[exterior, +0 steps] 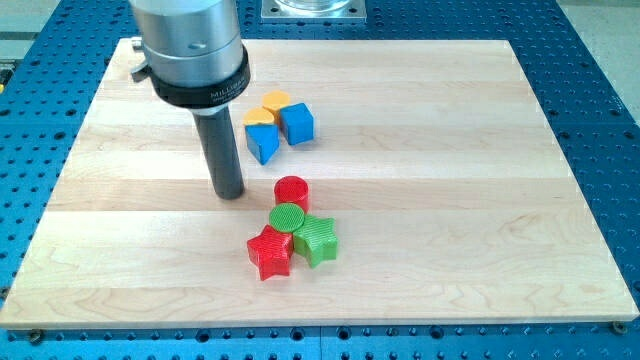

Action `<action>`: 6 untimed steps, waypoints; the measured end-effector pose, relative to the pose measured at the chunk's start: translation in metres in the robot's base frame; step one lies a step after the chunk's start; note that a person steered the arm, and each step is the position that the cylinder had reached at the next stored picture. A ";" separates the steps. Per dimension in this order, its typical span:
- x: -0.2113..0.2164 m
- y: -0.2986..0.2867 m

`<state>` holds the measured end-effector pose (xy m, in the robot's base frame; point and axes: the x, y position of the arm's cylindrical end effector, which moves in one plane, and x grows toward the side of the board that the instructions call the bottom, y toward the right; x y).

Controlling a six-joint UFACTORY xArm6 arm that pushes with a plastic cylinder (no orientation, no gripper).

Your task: Move your arm to the top right of the red circle

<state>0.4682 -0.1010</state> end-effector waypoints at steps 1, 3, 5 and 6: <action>-0.018 0.014; -0.027 0.095; -0.009 0.169; 0.028 0.225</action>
